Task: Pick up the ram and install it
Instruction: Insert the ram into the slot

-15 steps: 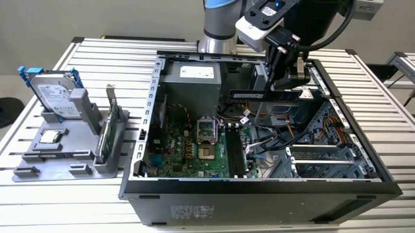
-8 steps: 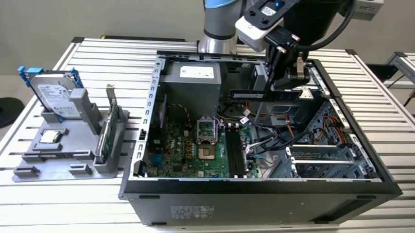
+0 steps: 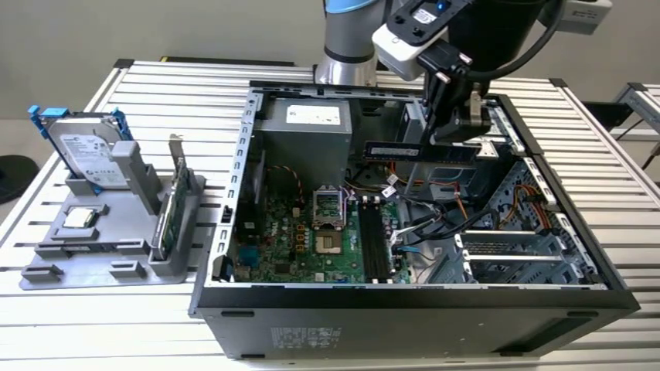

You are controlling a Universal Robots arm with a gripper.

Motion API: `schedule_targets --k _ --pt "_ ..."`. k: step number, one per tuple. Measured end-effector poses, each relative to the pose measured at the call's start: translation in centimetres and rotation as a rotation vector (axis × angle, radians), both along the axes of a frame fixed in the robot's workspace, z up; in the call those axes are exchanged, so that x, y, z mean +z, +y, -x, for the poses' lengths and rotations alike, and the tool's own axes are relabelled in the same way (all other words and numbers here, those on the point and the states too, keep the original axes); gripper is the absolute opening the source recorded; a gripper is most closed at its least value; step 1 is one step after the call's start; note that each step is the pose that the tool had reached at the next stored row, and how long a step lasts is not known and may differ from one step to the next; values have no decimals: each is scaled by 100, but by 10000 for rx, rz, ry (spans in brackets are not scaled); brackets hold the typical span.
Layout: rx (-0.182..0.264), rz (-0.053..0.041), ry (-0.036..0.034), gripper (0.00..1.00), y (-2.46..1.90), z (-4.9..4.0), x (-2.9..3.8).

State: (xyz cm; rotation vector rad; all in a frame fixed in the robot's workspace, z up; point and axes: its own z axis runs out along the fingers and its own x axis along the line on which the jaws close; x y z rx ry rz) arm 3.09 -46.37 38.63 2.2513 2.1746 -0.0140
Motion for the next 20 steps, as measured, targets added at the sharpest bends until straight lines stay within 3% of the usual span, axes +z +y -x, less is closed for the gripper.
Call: schedule_targets --k 20 --pt "-946 1 0 0 0 0 -21"
